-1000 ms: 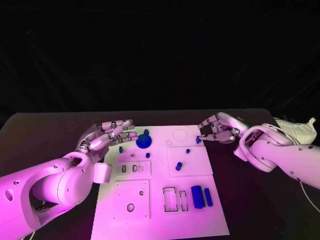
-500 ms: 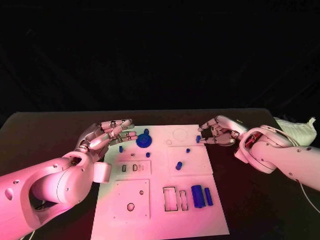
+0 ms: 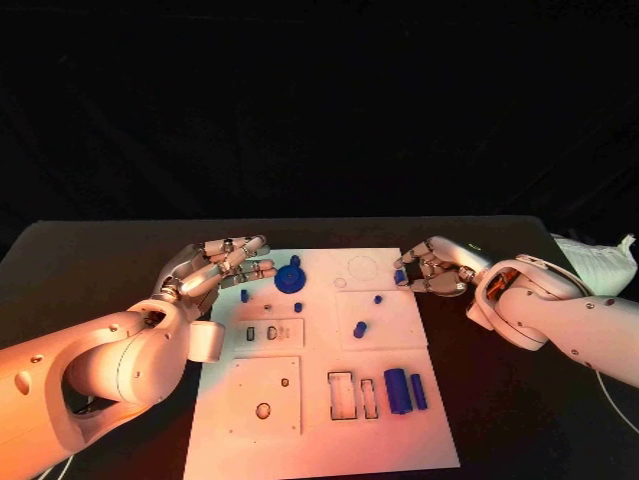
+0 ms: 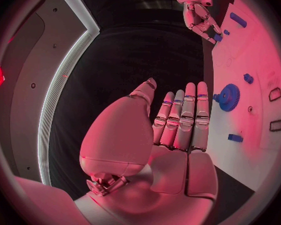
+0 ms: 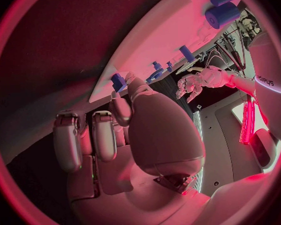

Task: Assemble the parts on the task board

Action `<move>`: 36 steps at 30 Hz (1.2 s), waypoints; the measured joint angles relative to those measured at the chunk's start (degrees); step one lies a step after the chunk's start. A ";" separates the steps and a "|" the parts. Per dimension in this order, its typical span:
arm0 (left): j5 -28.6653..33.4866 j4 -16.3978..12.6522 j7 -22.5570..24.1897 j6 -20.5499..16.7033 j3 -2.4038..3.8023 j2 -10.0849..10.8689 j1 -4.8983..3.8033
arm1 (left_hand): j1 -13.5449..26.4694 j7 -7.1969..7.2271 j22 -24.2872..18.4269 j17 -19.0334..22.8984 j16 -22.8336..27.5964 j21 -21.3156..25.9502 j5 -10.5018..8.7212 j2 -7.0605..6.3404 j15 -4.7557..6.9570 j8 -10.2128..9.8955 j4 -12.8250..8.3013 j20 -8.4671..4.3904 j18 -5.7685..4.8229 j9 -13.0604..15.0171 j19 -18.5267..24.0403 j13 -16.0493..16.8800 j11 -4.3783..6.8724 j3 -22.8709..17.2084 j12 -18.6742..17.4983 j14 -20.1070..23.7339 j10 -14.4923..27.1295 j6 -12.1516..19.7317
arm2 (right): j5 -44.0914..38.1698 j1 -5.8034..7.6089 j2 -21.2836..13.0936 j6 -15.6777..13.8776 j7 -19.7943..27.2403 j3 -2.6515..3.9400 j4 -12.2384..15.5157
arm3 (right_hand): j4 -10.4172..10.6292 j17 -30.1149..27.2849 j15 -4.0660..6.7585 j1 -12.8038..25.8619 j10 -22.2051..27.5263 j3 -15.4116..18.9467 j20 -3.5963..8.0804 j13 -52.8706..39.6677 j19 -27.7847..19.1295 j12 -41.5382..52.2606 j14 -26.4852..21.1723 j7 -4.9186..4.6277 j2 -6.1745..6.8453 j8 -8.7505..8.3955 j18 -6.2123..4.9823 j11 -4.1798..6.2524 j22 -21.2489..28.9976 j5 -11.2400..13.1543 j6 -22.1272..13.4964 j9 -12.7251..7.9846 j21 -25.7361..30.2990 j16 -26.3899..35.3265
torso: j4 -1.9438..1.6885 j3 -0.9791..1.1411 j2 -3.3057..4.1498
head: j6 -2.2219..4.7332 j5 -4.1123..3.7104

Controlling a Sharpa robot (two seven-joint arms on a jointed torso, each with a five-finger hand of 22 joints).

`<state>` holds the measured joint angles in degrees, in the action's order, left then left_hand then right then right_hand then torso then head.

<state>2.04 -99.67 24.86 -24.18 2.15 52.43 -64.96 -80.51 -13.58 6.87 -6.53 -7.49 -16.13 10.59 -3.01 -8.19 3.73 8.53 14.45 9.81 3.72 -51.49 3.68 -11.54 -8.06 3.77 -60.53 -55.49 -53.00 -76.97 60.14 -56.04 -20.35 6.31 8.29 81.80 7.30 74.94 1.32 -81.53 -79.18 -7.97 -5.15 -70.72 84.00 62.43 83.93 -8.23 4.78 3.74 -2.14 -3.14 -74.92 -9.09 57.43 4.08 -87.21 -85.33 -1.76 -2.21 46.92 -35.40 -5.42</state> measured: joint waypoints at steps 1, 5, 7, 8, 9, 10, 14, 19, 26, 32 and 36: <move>0.00 0.02 0.00 0.00 0.00 -0.01 0.00 | 0.00 0.00 0.00 0.00 0.00 0.00 0.00 0.00 0.00 0.00 0.00 0.00 0.00 0.00 0.00 0.00 0.00 0.00 0.00 0.00 0.00 0.00 | -0.07 -0.01 0.08 0.00 0.00 0.00 -0.08 | -0.04 0.00 0.00 0.00 0.00 -0.04 0.00 -0.07 0.00 -0.01 0.00 -0.12 0.00 0.00 0.00 0.00 0.00 0.00 0.12 0.00 0.00 0.00 | 0.00 0.01 0.00 | -0.01 0.01; 0.00 0.09 -0.02 0.01 0.00 -0.04 0.00 | 0.00 0.00 0.00 0.00 0.00 0.00 0.00 0.00 0.00 0.00 0.00 0.00 0.00 0.00 0.00 0.00 0.00 0.00 0.00 0.00 0.00 0.00 | -0.32 -0.06 0.43 -0.02 -0.06 0.02 -0.41 | -0.32 0.00 0.00 -0.50 0.00 -0.38 0.00 -0.32 0.00 0.37 0.00 -0.03 -0.56 0.00 0.00 0.00 0.00 1.00 0.83 0.04 0.00 0.00 | 0.00 0.02 0.00 | -0.20 0.07; 0.00 0.12 -0.03 0.02 0.00 -0.06 0.00 | 0.00 0.00 0.00 0.00 0.00 0.00 0.00 0.00 0.00 0.00 0.00 0.00 0.00 0.00 0.00 0.00 0.00 0.00 0.00 0.00 0.00 0.00 | -0.41 -0.07 0.60 -0.02 -0.08 0.02 -0.54 | -0.28 0.00 0.00 -0.51 -0.01 -0.77 0.00 -0.40 0.00 0.45 0.00 0.15 -1.02 0.00 0.00 0.01 0.00 1.72 1.02 0.08 0.00 0.00 | 0.00 0.02 -0.02 | -0.25 0.08; 0.00 0.13 -0.04 0.02 0.00 -0.07 0.00 | 0.00 0.00 0.00 0.00 0.00 0.00 0.00 0.00 0.00 0.00 0.00 0.00 0.00 0.00 0.00 0.00 0.00 0.00 0.00 0.00 0.00 0.00 | -0.48 -0.08 0.70 -0.02 -0.10 0.02 -0.60 | -0.35 -0.01 0.00 -0.52 -0.05 -0.84 0.00 -0.50 0.00 0.46 0.00 0.16 -1.04 0.00 0.00 0.05 0.00 2.00 1.36 0.08 0.00 -0.05 | 0.00 0.02 -0.02 | -0.29 0.08; 0.00 0.13 -0.04 0.03 0.00 -0.08 0.00 | 0.00 0.00 -0.01 -0.01 0.00 0.00 0.00 0.00 0.00 0.00 -0.07 0.00 -0.01 0.00 0.00 0.00 0.00 -0.07 0.00 0.00 0.00 0.00 | -0.52 -0.08 0.77 -0.02 -0.11 0.02 -0.65 | -0.37 -0.01 0.00 -0.65 -0.12 -0.95 0.00 -0.65 0.00 0.46 0.00 0.21 -1.20 0.00 0.00 0.12 0.00 2.17 1.49 0.08 0.00 -0.23 | 0.00 0.02 -0.02 | -0.30 0.12; 0.00 0.14 -0.04 0.03 0.00 -0.09 0.00 | 0.00 0.00 -0.04 -0.03 0.00 0.00 0.00 0.00 0.00 0.00 -0.17 0.00 0.00 0.00 0.00 0.00 0.00 -0.17 0.00 0.00 0.00 0.00 | -0.56 -0.09 0.84 -0.01 -0.12 0.02 -0.71 | -0.36 -0.01 0.00 -0.53 -0.22 -1.17 0.00 -0.69 0.00 0.47 0.00 0.28 -1.33 0.00 0.00 0.22 0.00 2.25 1.55 0.12 0.00 -0.23 | 0.01 0.02 -0.02 | -0.33 0.12; 0.00 0.17 -0.07 0.04 -0.01 -0.12 0.01 | 0.00 0.00 -0.05 -0.06 0.00 0.00 0.00 0.00 0.00 0.00 -0.17 0.00 -0.01 0.00 0.00 0.00 0.00 -0.17 0.00 0.00 0.00 0.00 | -0.83 -0.14 1.07 0.06 -0.22 0.02 -0.99 | -0.59 -0.01 0.00 -1.00 -0.32 -1.87 0.00 -0.95 0.00 1.14 0.00 0.51 -1.79 0.25 0.00 0.32 0.00 2.69 2.50 0.25 -0.24 -0.23 | 0.02 0.02 -0.07 | -0.42 0.16; 0.01 0.22 -0.10 0.05 -0.01 -0.15 0.01 | 0.00 0.00 -0.05 -0.05 0.00 0.00 0.00 0.00 0.00 0.00 -0.17 0.00 0.00 0.00 0.00 0.00 0.00 -0.17 0.00 0.00 0.00 0.00 | -1.83 -0.15 1.25 0.29 -0.55 0.01 -1.38 | -0.82 -0.01 0.00 -1.35 -0.51 -2.10 0.00 -1.78 0.00 2.24 0.00 0.72 -2.14 0.25 0.00 0.13 0.01 2.92 3.22 0.26 -0.24 -0.50 | 0.05 0.02 -0.09 | -0.48 0.16; 0.01 0.27 -0.18 0.06 -0.01 -0.16 0.01 | 0.00 0.00 -0.05 -0.05 0.00 0.00 0.00 0.00 0.00 0.00 -0.17 0.00 0.00 0.00 0.00 0.00 0.00 -0.17 0.00 0.00 0.00 0.00 | -4.63 -0.12 1.45 0.29 -1.17 0.05 -1.40 | -0.98 -0.02 0.00 -1.04 -0.51 -2.58 0.00 -2.18 0.00 2.50 0.00 1.03 -2.44 0.45 0.00 0.13 0.01 3.55 3.95 0.33 -0.45 -0.73 | 0.05 0.01 -0.12 | -0.54 0.15; 0.01 0.28 -0.26 0.07 -0.01 -0.17 0.01 | 0.00 0.00 -0.05 -0.04 0.00 0.00 0.00 0.00 0.00 0.00 -0.17 0.00 0.00 0.00 0.00 0.00 0.00 -0.17 0.00 0.00 0.00 0.00 | -6.54 -0.11 1.66 -0.18 -1.59 0.07 -1.02 | -1.00 -0.02 0.03 -1.04 -0.50 -3.82 0.00 -2.42 0.00 2.97 0.04 1.40 -2.92 0.88 0.00 0.13 -0.02 4.10 5.63 0.44 -0.45 -0.73 | 0.05 0.01 -0.12 | -0.58 0.12; 0.01 0.30 -0.29 0.07 -0.02 -0.17 0.01 | 0.00 0.00 -0.05 -0.04 0.00 0.00 0.00 0.00 0.00 0.00 -0.17 0.00 -0.01 0.00 0.00 0.00 0.00 -0.17 0.00 0.00 0.00 0.00 | -6.55 -0.13 1.68 -0.88 -1.70 0.06 -0.40 | -1.29 -0.02 0.64 -1.09 -0.50 -4.48 0.08 -2.61 -0.01 3.21 0.00 1.80 -3.15 1.35 0.00 0.13 -0.03 4.32 6.78 0.63 -0.45 -0.73 | 0.05 0.00 -0.15 | -0.62 0.12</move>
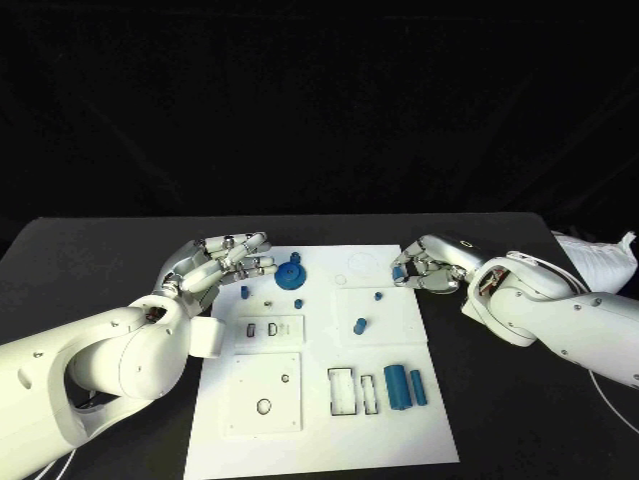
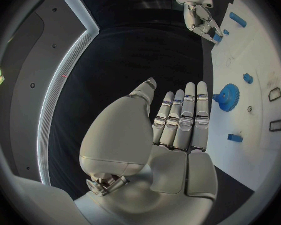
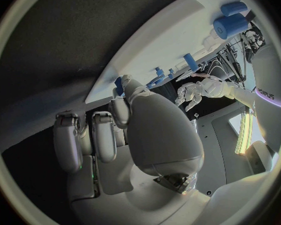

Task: Assemble the parts on the task board

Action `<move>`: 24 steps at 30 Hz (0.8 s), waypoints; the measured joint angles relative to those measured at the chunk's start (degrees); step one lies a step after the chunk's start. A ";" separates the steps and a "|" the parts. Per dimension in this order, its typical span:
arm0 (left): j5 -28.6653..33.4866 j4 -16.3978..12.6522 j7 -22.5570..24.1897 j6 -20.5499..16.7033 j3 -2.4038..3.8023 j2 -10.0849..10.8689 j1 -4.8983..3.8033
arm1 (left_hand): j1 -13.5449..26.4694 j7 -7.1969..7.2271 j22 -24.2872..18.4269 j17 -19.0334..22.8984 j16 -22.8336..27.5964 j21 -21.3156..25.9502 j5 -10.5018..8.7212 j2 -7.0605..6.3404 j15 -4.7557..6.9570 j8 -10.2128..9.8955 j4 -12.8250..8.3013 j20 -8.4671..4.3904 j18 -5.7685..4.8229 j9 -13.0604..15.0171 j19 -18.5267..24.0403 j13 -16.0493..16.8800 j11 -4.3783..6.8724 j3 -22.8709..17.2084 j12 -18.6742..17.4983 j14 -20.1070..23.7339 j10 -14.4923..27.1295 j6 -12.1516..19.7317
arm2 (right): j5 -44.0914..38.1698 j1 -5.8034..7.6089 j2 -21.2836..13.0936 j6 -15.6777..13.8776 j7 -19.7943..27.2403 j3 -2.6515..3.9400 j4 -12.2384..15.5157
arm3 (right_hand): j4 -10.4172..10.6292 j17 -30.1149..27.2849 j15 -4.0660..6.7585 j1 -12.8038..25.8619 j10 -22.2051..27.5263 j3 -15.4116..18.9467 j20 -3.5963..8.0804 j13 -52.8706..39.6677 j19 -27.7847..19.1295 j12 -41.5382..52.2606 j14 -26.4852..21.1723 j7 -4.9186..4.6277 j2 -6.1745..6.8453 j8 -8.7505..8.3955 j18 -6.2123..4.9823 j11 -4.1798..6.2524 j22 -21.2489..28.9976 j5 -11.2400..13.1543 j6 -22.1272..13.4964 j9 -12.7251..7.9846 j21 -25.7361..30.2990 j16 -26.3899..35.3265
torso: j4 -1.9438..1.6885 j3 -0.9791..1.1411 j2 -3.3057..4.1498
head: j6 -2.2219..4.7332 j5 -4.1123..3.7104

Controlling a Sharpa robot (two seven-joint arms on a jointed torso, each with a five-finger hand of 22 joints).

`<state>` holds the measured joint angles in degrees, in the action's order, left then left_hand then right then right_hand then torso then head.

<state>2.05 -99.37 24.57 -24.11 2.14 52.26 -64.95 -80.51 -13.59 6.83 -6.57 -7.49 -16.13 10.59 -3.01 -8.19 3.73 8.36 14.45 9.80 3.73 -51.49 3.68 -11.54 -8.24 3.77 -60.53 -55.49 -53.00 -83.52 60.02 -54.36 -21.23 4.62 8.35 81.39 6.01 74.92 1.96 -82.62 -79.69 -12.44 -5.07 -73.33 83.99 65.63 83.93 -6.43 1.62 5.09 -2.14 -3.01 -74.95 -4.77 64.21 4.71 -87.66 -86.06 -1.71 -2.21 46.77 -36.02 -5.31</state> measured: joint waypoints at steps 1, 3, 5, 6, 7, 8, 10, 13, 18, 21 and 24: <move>0.00 0.00 -0.01 0.00 0.00 0.00 0.00 | 0.00 0.00 0.00 0.00 0.00 0.00 0.00 0.00 0.00 0.00 0.00 0.00 0.01 0.00 0.00 0.00 0.00 0.00 0.00 0.00 0.00 0.00 | 0.12 0.00 -0.02 -0.21 -0.02 -0.03 0.21 | 0.01 0.00 0.00 0.05 0.00 -0.17 0.29 -0.07 -0.05 0.06 -0.01 -0.06 -0.05 0.16 -0.01 0.00 0.00 0.03 0.13 0.08 0.00 0.00 | 0.00 -0.01 0.00 | -0.01 0.00; 0.00 0.01 -0.02 0.00 0.00 0.01 0.00 | 0.00 0.00 0.00 0.00 0.00 0.00 0.00 0.00 0.00 0.00 0.00 0.00 0.00 0.00 0.00 0.00 0.00 0.00 0.00 0.00 0.00 0.00 | 0.56 0.00 -0.11 -0.76 -0.12 -0.05 0.67 | 0.14 0.00 0.01 0.12 0.00 -0.30 0.36 -0.16 0.02 0.16 -0.01 -0.16 -0.14 0.45 -0.01 0.00 0.00 0.05 0.24 0.12 0.00 0.00 | -0.01 -0.01 -0.02 | -0.02 -0.02; 0.00 0.04 -0.02 0.00 0.00 0.03 0.00 | 0.00 0.00 0.00 0.00 0.00 0.00 0.00 0.00 0.00 0.00 0.00 0.00 0.00 0.00 0.00 0.00 0.00 0.00 0.00 0.00 0.00 0.00 | 1.12 0.10 -0.22 -1.42 -0.33 -0.06 1.11 | 0.02 0.00 0.21 0.22 0.00 -0.44 0.36 -0.26 0.02 0.21 0.19 -0.26 -0.24 0.46 -0.01 0.00 0.00 0.05 0.34 0.12 0.00 0.00 | -0.01 -0.05 -0.04 | -0.04 -0.03; 0.00 0.06 -0.03 0.00 0.00 0.04 0.00 | 0.00 0.00 0.00 0.00 0.00 0.00 0.00 0.00 0.00 0.00 0.00 0.00 0.00 0.00 0.00 0.00 0.00 0.00 0.00 0.00 0.00 0.00 | 1.40 0.19 -0.28 -1.72 -0.48 -0.06 1.35 | 0.03 0.00 0.24 0.34 0.00 -0.65 0.36 -0.26 0.02 0.21 0.16 -0.26 -0.36 0.46 -0.01 0.00 0.00 0.04 0.34 0.13 0.00 0.00 | -0.01 -0.08 -0.07 | -0.05 -0.03; 0.00 0.07 -0.03 0.00 0.00 0.05 0.00 | 0.00 0.00 0.00 0.01 0.00 0.00 0.00 0.00 0.00 0.00 0.00 0.00 0.00 0.00 0.00 0.00 0.00 0.00 0.00 0.00 0.00 0.00 | 1.70 0.30 -0.34 -2.03 -0.68 -0.06 1.61 | 0.08 0.00 0.33 0.43 0.00 -0.70 0.46 -0.26 -0.07 0.22 0.07 -0.26 -0.45 0.46 -0.01 0.00 0.00 -0.03 0.34 0.13 0.00 0.00 | -0.01 -0.09 -0.07 | -0.05 -0.03; 0.00 0.08 -0.04 0.00 0.00 0.06 0.00 | 0.00 0.00 0.00 0.00 0.00 0.00 0.00 0.00 0.00 0.00 0.00 0.00 0.01 0.00 0.00 0.00 0.00 0.00 0.00 0.00 0.00 0.00 | 2.04 0.42 -0.40 -2.33 -0.91 -0.06 1.93 | 0.14 0.00 0.41 0.50 0.01 -0.76 0.69 -0.26 -0.06 0.22 -0.01 -0.26 -0.52 0.46 -0.01 0.01 0.00 -0.25 0.34 0.13 0.00 0.00 | -0.01 -0.09 -0.08 | -0.02 -0.03; 0.00 0.11 -0.04 0.00 0.00 0.07 0.00 | 0.00 0.00 0.00 0.01 0.00 0.00 0.00 0.00 0.00 0.00 0.00 0.00 0.01 0.00 0.00 0.00 0.00 0.00 0.00 0.00 0.00 0.00 | 2.91 0.68 -0.51 -2.95 -1.76 -0.02 3.11 | 0.07 0.00 0.41 0.61 0.20 -0.87 0.77 -0.20 0.01 0.22 -0.01 -0.26 -0.64 0.46 -0.01 0.20 0.01 -0.59 0.34 0.13 0.00 0.01 | 0.00 -0.10 -0.09 | 0.10 -0.01; 0.00 0.25 -0.05 0.00 0.00 0.10 0.00 | 0.00 0.00 0.00 0.01 0.00 0.00 0.00 0.00 0.00 0.00 0.00 0.00 0.01 0.00 0.00 0.00 0.21 0.00 0.00 0.00 0.21 0.00 | 3.97 0.92 -0.22 -3.73 -3.63 0.01 5.88 | -0.55 -0.01 0.62 0.71 0.29 -1.50 0.77 -0.04 0.01 0.09 0.18 -0.26 -0.73 0.46 0.00 0.30 0.01 -1.34 0.34 0.13 0.00 0.01 | 0.00 -0.12 -0.13 | 0.25 0.12; 0.00 0.82 -0.06 0.00 0.00 0.07 0.00 | 0.00 0.00 0.01 0.01 0.00 0.00 0.00 0.00 0.00 0.00 0.00 0.00 0.00 0.00 0.00 0.00 0.21 0.00 0.00 0.00 0.21 0.00 | 4.46 0.99 2.76 -4.28 -8.55 0.01 10.25 | -1.03 -0.01 0.62 0.72 0.29 -1.98 1.10 0.20 -0.06 -0.75 0.19 -0.26 -0.74 0.46 0.00 0.30 0.01 -2.04 0.34 0.13 0.00 0.01 | -0.03 -0.18 -0.30 | 0.25 0.46; -0.16 1.32 -0.07 0.02 0.00 0.04 0.00 | 0.00 0.00 0.01 0.01 0.00 0.00 0.00 0.00 0.00 0.00 0.00 0.00 0.01 0.00 0.00 0.00 0.21 0.00 0.00 0.00 0.21 0.00 | 4.57 1.01 4.73 -4.17 -12.38 -0.13 11.89 | -1.24 -0.01 0.62 0.72 0.29 -2.63 1.18 0.62 0.02 -0.78 0.19 -0.26 -0.74 0.46 0.00 0.30 0.01 -2.70 0.34 0.12 0.25 0.41 | -0.16 -0.29 -0.39 | 0.13 0.57; -0.48 1.82 -0.08 0.05 0.00 0.07 -0.01 | 0.00 0.00 0.01 0.01 0.22 0.00 0.00 0.00 0.00 0.00 0.00 0.00 0.01 0.00 0.00 0.00 0.21 0.00 0.00 0.00 0.21 0.00 | 4.53 1.03 6.46 -3.90 -15.64 -0.51 12.74 | -1.27 -0.01 0.62 0.80 0.29 -2.68 1.18 0.62 0.02 -0.79 0.19 -0.26 -0.82 0.46 0.00 0.30 0.02 -2.90 0.34 0.12 0.25 0.41 | -0.42 -0.43 -0.51 | -0.19 0.87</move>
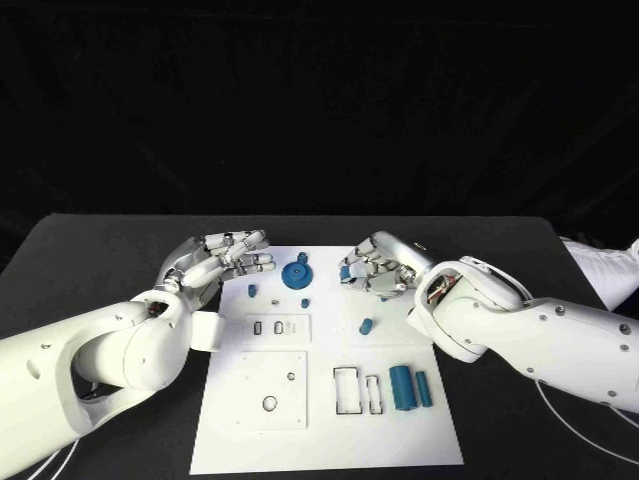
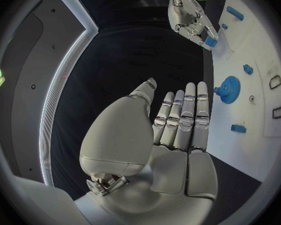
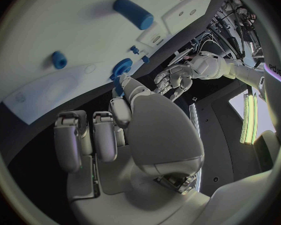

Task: Assemble the parts on the task board

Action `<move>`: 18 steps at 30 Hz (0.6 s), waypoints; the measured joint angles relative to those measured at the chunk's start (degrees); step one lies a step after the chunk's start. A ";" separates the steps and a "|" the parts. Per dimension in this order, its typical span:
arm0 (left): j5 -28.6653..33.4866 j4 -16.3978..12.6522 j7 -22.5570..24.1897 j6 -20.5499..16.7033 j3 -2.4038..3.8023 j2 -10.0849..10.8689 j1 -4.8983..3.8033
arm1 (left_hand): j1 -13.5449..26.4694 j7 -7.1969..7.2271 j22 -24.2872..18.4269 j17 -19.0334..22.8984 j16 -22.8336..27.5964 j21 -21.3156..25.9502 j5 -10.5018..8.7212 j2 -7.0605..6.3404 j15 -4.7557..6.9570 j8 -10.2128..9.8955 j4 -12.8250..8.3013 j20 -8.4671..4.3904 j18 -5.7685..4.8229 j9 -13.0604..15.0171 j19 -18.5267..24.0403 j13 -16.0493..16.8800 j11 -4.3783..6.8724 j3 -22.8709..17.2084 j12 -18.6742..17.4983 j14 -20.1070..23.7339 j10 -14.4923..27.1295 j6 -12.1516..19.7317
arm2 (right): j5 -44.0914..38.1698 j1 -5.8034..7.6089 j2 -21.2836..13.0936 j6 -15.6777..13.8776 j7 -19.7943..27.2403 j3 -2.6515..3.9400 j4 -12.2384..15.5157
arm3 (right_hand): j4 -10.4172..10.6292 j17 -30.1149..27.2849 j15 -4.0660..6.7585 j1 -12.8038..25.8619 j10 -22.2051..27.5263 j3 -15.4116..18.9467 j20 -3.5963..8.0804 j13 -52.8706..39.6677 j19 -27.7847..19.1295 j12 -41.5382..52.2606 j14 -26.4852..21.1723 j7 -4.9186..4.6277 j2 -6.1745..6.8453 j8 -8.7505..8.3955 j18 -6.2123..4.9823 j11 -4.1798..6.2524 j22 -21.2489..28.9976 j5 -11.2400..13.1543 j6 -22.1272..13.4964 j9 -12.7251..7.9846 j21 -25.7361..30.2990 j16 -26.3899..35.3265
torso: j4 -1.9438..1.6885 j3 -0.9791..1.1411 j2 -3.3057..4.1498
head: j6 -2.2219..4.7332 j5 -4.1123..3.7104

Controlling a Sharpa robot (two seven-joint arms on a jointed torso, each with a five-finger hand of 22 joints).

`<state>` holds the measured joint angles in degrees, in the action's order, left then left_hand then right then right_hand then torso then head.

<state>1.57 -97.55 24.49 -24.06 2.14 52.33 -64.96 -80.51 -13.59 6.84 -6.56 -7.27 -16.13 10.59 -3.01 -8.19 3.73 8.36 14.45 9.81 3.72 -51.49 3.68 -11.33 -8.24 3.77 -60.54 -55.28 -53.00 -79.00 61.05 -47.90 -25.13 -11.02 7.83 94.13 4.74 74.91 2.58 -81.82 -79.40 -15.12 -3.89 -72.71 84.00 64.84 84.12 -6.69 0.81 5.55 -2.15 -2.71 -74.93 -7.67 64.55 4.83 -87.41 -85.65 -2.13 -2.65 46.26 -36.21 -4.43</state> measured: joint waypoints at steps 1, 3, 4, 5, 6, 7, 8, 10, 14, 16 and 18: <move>-0.19 0.25 0.00 0.02 0.00 0.04 -0.01 | 0.00 0.00 0.00 0.00 0.00 0.00 0.00 0.00 0.00 0.00 0.00 0.00 0.00 0.00 0.00 0.00 0.00 0.00 0.00 0.00 0.00 0.00 | -0.15 0.00 0.78 0.20 -1.27 -0.27 0.37 | 0.00 0.00 0.00 0.00 0.00 0.00 0.00 -0.02 0.00 0.00 0.00 0.00 0.00 0.00 0.00 0.00 0.00 0.00 0.00 0.00 0.00 0.00 | -0.12 -0.06 -0.05 | -0.21 0.20; -0.41 0.67 0.00 0.04 0.00 0.17 -0.01 | 0.00 0.00 0.00 0.00 0.00 0.00 0.00 0.00 0.00 0.00 0.00 0.00 0.00 0.00 0.00 0.00 0.00 0.00 0.00 0.00 0.00 0.00 | -0.69 -0.03 2.03 0.54 -2.97 -0.68 0.87 | 0.00 0.00 0.00 0.07 0.00 0.00 0.00 -0.09 0.00 -0.06 0.00 0.00 -0.07 0.00 0.00 0.00 0.00 0.00 0.00 0.00 0.00 0.00 | -0.26 -0.16 -0.12 | -0.49 0.52; -0.54 0.88 0.00 0.04 0.00 0.25 -0.01 | 0.00 0.00 0.00 0.00 0.00 0.00 0.00 0.00 0.00 0.00 0.00 0.00 0.00 0.00 0.00 0.00 0.00 0.00 0.00 0.00 0.00 0.00 | -1.08 -0.07 2.63 0.74 -3.70 -0.88 1.13 | 0.00 0.00 0.00 0.07 0.00 0.00 0.00 -0.15 0.00 -0.11 0.00 0.00 -0.07 0.00 0.00 0.00 0.00 -0.01 0.00 0.00 0.00 0.00 | -0.32 -0.18 -0.15 | -0.62 0.66; -0.65 1.17 0.00 0.04 0.00 0.35 -0.01 | 0.00 0.00 0.00 -0.01 0.00 0.00 0.00 0.00 0.00 0.00 0.00 0.00 0.00 0.00 0.00 0.00 0.00 0.00 0.00 0.00 0.00 0.00 | -1.73 -0.16 3.39 1.02 -4.60 -1.15 1.44 | 0.00 0.00 0.00 0.07 0.00 0.00 0.00 -0.17 0.00 -0.11 0.00 0.00 -0.07 0.00 0.00 0.00 0.00 0.00 0.00 0.00 0.00 0.00 | -0.41 -0.23 -0.17 | -0.75 0.85; -0.71 1.37 0.00 0.04 0.00 0.41 -0.01 | 0.00 0.00 0.00 -0.03 0.00 0.00 0.00 0.00 0.00 0.00 0.00 0.00 -0.01 0.00 0.00 0.00 0.00 0.00 0.00 0.00 0.00 0.00 | -2.28 -0.27 3.92 1.24 -5.19 -1.34 1.63 | 0.00 0.00 0.00 0.08 0.00 0.00 0.00 -0.18 0.00 -0.11 0.00 0.00 -0.07 0.00 0.00 0.00 0.00 0.00 0.00 0.00 0.00 0.00 | -0.46 -0.25 -0.18 | -0.91 1.00; -0.76 1.55 0.00 0.04 0.00 0.47 -0.01 | 0.00 0.00 0.00 -0.05 0.00 0.00 0.00 0.00 0.00 0.00 0.00 0.00 0.00 0.00 0.00 0.00 0.00 0.00 0.00 0.00 0.00 0.00 | -2.87 -0.40 4.46 1.45 -5.73 -1.57 1.77 | 0.00 0.00 0.00 0.08 0.00 0.00 0.00 -0.19 0.00 -0.12 0.00 0.00 -0.08 0.00 0.00 0.00 0.00 0.00 0.00 0.00 0.00 0.00 | -0.51 -0.26 -0.19 | -0.97 1.16; -0.84 1.77 0.00 0.04 0.00 0.56 -0.01 | 0.00 0.00 0.00 -0.05 0.00 0.00 0.00 0.00 0.00 0.00 0.00 0.00 0.00 0.00 0.00 0.00 0.00 0.00 0.00 0.00 0.00 0.00 | -3.66 -0.58 5.20 1.77 -6.40 -1.90 1.97 | 0.00 0.00 0.00 0.08 0.00 0.00 0.00 -0.19 0.00 -0.12 0.00 0.00 -0.08 0.00 0.00 0.00 0.00 0.00 0.00 0.00 0.00 0.00 | -0.55 -0.30 -0.19 | -1.18 1.48; -0.94 2.05 0.02 0.04 0.00 0.69 -0.01 | 0.00 0.00 0.00 -0.05 0.00 0.00 0.00 0.00 0.00 0.00 0.00 0.00 0.00 0.00 0.00 0.00 0.00 0.00 0.00 0.00 0.00 0.00 | -4.91 -0.85 6.32 2.28 -7.29 -2.35 2.17 | -0.01 0.01 0.00 0.15 0.00 -0.01 0.00 -0.22 0.00 -0.12 0.00 0.00 -0.15 0.00 0.00 0.00 0.01 0.00 0.00 0.00 0.00 0.00 | -0.60 -0.32 -0.19 | -1.42 1.98; -1.04 2.44 0.06 0.05 0.00 0.77 -0.01 | 0.00 0.00 -0.05 -0.05 0.00 0.00 0.00 0.00 0.00 0.00 0.00 0.00 0.00 0.00 0.00 0.00 0.00 0.00 0.00 0.00 0.00 0.00 | -7.25 -1.07 8.05 3.43 -9.17 -3.13 2.39 | -0.17 0.04 -0.01 0.16 0.00 -0.16 -0.01 -0.21 0.00 -0.13 0.00 0.00 -0.16 0.00 0.00 0.00 0.01 -0.32 0.00 -0.01 0.00 0.00 | -0.65 -0.36 -0.23 | -1.84 2.57; -1.07 2.62 0.08 0.07 0.00 0.81 -0.03 | 0.00 0.00 -0.05 -0.04 0.00 0.00 0.00 0.00 0.00 0.00 0.00 0.00 0.00 0.00 0.00 0.00 0.00 0.00 0.00 0.00 0.00 0.00 | -8.27 -1.09 8.73 3.95 -10.12 -3.54 2.19 | -0.17 0.04 -0.01 0.21 -0.01 -0.16 -0.01 -0.18 0.00 -0.34 0.00 0.00 -0.21 0.00 0.00 0.01 0.01 -0.33 0.00 -0.01 0.00 0.00 | -0.70 -0.40 -0.24 | -1.99 2.69; -1.09 2.78 0.09 0.08 0.00 0.89 -0.03 | 0.00 0.00 -0.04 -0.04 0.00 0.00 0.00 0.00 0.00 0.00 0.00 0.00 -0.01 0.00 0.00 0.00 0.00 0.00 0.00 0.00 0.00 0.00 | -9.04 -1.16 9.43 4.37 -10.86 -3.87 1.85 | -0.17 0.04 -0.01 0.21 -0.01 -0.16 -0.01 -0.11 0.00 -0.34 0.00 0.00 -0.21 0.00 0.00 0.01 0.02 -0.33 0.00 -0.01 0.00 0.00 | -0.74 -0.43 -0.25 | -2.15 2.72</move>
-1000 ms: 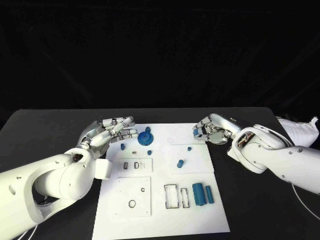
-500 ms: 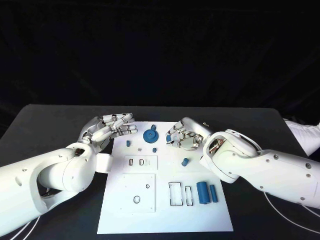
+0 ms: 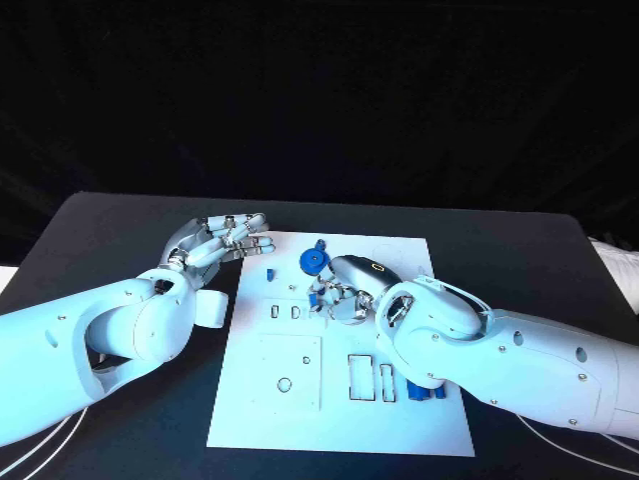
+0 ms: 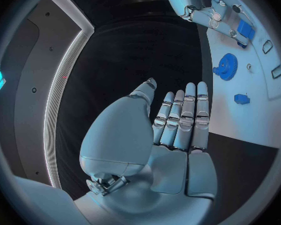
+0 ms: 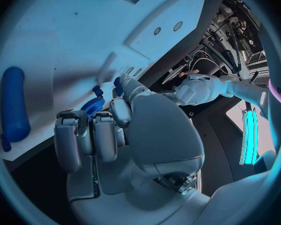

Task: Assemble the parts on the task board

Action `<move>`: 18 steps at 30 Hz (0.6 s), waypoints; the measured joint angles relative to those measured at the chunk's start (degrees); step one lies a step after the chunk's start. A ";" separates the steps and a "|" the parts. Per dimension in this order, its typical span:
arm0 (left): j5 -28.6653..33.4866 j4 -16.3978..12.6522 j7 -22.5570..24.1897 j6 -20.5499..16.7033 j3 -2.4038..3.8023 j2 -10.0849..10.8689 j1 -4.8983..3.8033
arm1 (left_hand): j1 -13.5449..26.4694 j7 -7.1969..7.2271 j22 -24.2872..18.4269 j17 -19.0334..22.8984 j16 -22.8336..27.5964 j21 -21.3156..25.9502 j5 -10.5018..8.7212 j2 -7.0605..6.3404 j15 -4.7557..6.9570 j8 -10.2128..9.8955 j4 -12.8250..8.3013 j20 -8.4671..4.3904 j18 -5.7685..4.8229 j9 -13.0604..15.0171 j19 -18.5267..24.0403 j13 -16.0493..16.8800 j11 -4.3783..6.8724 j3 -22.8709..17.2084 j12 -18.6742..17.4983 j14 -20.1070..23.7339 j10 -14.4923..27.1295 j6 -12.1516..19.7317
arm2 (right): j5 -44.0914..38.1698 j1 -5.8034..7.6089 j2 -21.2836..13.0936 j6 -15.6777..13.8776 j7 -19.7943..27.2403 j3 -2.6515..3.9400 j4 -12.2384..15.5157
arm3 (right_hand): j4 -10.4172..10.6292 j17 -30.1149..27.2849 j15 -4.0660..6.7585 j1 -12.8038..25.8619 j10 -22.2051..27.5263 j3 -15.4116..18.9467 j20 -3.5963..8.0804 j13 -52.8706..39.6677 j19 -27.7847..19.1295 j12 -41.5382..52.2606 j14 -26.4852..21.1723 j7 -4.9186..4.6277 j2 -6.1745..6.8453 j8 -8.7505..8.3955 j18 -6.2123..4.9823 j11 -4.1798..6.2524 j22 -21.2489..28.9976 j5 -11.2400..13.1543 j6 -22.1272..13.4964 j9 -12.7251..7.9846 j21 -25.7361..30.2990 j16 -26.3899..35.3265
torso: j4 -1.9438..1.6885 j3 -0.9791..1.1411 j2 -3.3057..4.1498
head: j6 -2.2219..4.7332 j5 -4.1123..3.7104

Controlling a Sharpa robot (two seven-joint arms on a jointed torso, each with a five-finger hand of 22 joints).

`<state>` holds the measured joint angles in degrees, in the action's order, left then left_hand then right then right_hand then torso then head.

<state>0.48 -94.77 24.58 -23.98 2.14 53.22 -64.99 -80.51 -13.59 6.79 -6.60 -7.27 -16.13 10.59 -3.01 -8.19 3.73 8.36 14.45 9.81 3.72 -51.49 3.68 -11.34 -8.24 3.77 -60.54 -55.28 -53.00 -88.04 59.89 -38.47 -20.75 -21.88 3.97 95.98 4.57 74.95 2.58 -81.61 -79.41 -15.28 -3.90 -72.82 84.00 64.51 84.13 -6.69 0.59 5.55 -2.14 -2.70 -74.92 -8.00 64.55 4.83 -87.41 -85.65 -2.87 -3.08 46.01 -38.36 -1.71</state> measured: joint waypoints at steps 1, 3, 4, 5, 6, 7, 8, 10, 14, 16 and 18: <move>0.00 0.09 0.01 0.00 0.00 0.05 0.00 | 0.00 0.00 0.00 0.00 0.00 0.00 0.00 0.00 0.00 0.00 0.00 0.00 0.00 0.00 0.00 0.00 0.00 0.00 0.00 0.00 0.00 0.00 | -0.37 -0.07 0.31 0.20 -0.35 -0.11 -0.12 | 0.00 0.00 0.00 0.00 -0.01 0.00 0.00 0.02 0.00 0.00 0.00 0.00 0.00 0.00 0.00 0.01 0.00 0.00 0.00 0.00 0.00 0.11 | -0.02 -0.01 0.00 | -0.02 0.01; -0.01 0.20 0.01 0.00 0.00 0.12 0.00 | 0.00 0.00 0.00 0.00 0.00 0.00 0.00 0.00 0.00 0.00 0.00 0.00 0.01 0.00 0.00 0.00 0.00 0.00 0.00 0.00 0.00 0.00 | -0.96 -0.20 0.70 0.52 -0.86 -0.26 -0.29 | 0.00 0.00 0.00 0.00 -0.09 0.00 0.00 0.03 0.00 -0.01 0.00 0.00 0.00 -0.01 0.00 0.09 0.00 0.00 0.00 0.00 0.00 0.23 | -0.03 -0.01 0.00 | -0.07 0.02; -0.01 0.26 0.02 0.01 0.00 0.14 0.00 | 0.00 0.00 0.00 0.00 0.00 0.00 0.00 0.00 0.00 0.00 0.00 0.00 0.01 0.00 0.00 0.00 0.00 0.00 0.00 0.00 0.00 0.00 | -1.40 -0.29 0.88 0.63 -1.15 -0.28 -0.31 | 0.00 0.00 0.00 0.00 -0.09 0.00 0.00 0.04 0.00 -0.01 0.00 0.00 0.00 -0.02 0.00 0.09 0.00 0.00 0.00 0.00 0.00 0.23 | -0.07 -0.01 0.00 | -0.09 0.04; -0.01 0.26 0.02 0.01 0.00 0.15 0.00 | 0.00 0.00 0.00 0.00 0.00 0.00 0.00 0.00 0.00 0.00 0.00 0.00 0.00 0.00 0.00 0.00 0.00 0.00 0.00 0.00 0.00 0.00 | -1.74 -0.30 0.99 0.68 -1.34 -0.27 -0.31 | 0.00 -0.01 0.00 0.01 -0.09 0.01 0.00 0.06 0.00 -0.07 0.00 0.00 0.00 -0.03 0.00 0.09 0.00 0.00 0.00 0.00 0.00 0.23 | -0.07 0.00 0.00 | -0.14 0.05; -0.01 0.27 0.02 0.02 0.00 0.15 0.00 | 0.00 0.00 0.00 0.00 0.00 0.00 0.00 0.00 0.00 0.00 0.00 0.00 0.00 0.00 0.00 0.00 0.00 0.00 0.00 0.00 0.00 0.00 | -2.06 -0.32 1.10 0.72 -1.53 -0.27 -0.31 | 0.00 -0.01 0.00 0.01 -0.09 0.01 0.00 0.08 0.00 -0.07 0.00 0.00 -0.01 -0.05 0.00 0.09 0.00 0.00 0.00 0.00 0.00 0.23 | -0.09 0.00 0.01 | -0.18 0.08; -0.01 0.27 0.02 0.02 0.00 0.15 0.00 | 0.00 0.00 0.00 0.00 0.00 0.00 0.00 0.00 0.00 0.00 0.00 0.00 0.00 0.00 0.00 0.00 0.00 0.00 0.00 0.00 0.00 0.00 | -2.38 -0.34 1.19 0.75 -1.71 -0.27 -0.31 | 0.00 -0.01 0.00 0.02 -0.09 0.01 0.00 0.09 0.00 -0.08 0.00 0.00 -0.01 -0.06 0.00 0.10 0.00 0.00 -0.01 0.00 0.00 0.23 | -0.09 -0.01 0.01 | -0.21 0.10; -0.01 0.27 0.02 0.03 0.00 0.16 0.00 | 0.00 0.00 0.00 0.00 0.00 0.00 0.00 0.00 0.00 0.00 0.00 0.00 0.01 0.00 0.00 0.00 0.00 0.00 0.00 0.00 0.00 0.00 | -2.76 -0.37 1.31 0.78 -1.93 -0.26 -0.29 | 0.00 -0.01 0.00 0.08 -0.09 0.01 0.00 0.10 0.00 -0.08 0.00 0.01 -0.06 -0.07 0.00 0.10 0.00 0.00 -0.01 0.00 0.00 0.23 | -0.08 -0.01 0.02 | -0.23 0.15; -0.01 0.26 0.03 0.04 0.00 0.17 0.00 | 0.00 0.00 0.00 0.00 0.00 0.00 0.00 0.00 0.00 0.00 0.00 0.00 0.01 0.00 0.00 0.00 0.00 0.00 0.00 0.00 0.00 0.00 | -3.30 -0.41 1.46 0.80 -2.21 -0.27 -0.27 | 0.00 -0.01 -0.01 0.27 -0.10 0.02 -0.01 0.13 0.00 -0.14 0.00 0.01 -0.24 -0.17 0.00 0.10 0.00 0.01 -0.01 0.00 0.00 0.23 | -0.07 -0.01 0.03 | -0.20 0.23; -0.01 0.11 0.02 0.07 0.00 0.16 0.00 | 0.00 0.00 0.00 0.01 0.00 0.00 0.00 0.00 0.00 0.00 0.00 0.00 0.00 0.00 0.00 0.00 0.00 0.00 0.00 0.00 0.00 0.00 | -4.25 -0.47 1.76 0.81 -2.66 -0.29 -0.26 | 0.00 -0.01 -0.01 0.50 -0.10 0.02 -0.01 0.14 0.00 -0.22 0.00 0.02 -0.44 -0.29 0.00 0.11 0.01 0.02 -0.03 0.00 0.00 0.23 | -0.04 -0.01 0.04 | -0.11 0.33; -0.01 0.10 0.02 0.10 0.00 0.12 0.00 | 0.00 0.00 0.01 0.01 0.00 0.00 0.00 0.00 0.00 0.00 0.00 0.00 0.00 0.00 0.00 0.00 0.00 0.00 0.00 0.00 0.00 0.00 | -4.56 -0.49 1.94 0.83 -2.83 -0.31 -0.29 | 0.02 -0.01 -0.01 0.75 -0.11 0.00 -0.01 0.22 0.00 -0.23 0.00 0.03 -0.33 -0.29 -0.01 0.11 0.01 0.03 -0.03 0.00 0.05 0.23 | -0.04 0.01 0.05 | -0.20 0.41; -0.01 0.10 0.02 0.13 0.00 0.08 0.00 | 0.00 0.00 0.01 0.01 0.00 0.00 0.00 0.00 0.00 0.00 0.00 0.00 0.01 0.00 0.00 0.00 0.00 0.00 0.00 0.00 0.00 0.00 | -4.87 -0.51 2.10 0.89 -2.98 -0.32 -0.31 | 0.03 -0.01 -0.01 0.89 -0.17 0.00 -0.01 0.33 0.00 -0.23 0.00 0.04 -0.19 -0.29 0.00 0.22 0.01 0.04 -0.04 0.00 0.25 0.23 | -0.05 0.03 0.05 | -0.25 0.45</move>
<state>0.47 -94.67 24.61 -23.86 2.14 53.30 -64.99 -80.51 -13.59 6.80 -6.59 -7.27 -16.13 10.59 -3.01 -8.19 3.73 8.36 14.45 9.81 3.72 -51.49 3.68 -11.34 -8.24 3.77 -60.54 -55.28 -53.00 -92.91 59.38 -36.37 -19.86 -24.86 3.65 95.67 4.60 74.94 2.57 -80.72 -79.58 -15.28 -3.90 -72.49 84.00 64.27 84.13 -6.65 0.40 5.26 -2.14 -2.48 -74.91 -7.97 64.51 4.83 -87.16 -85.43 -2.92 -3.05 46.06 -38.62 -1.26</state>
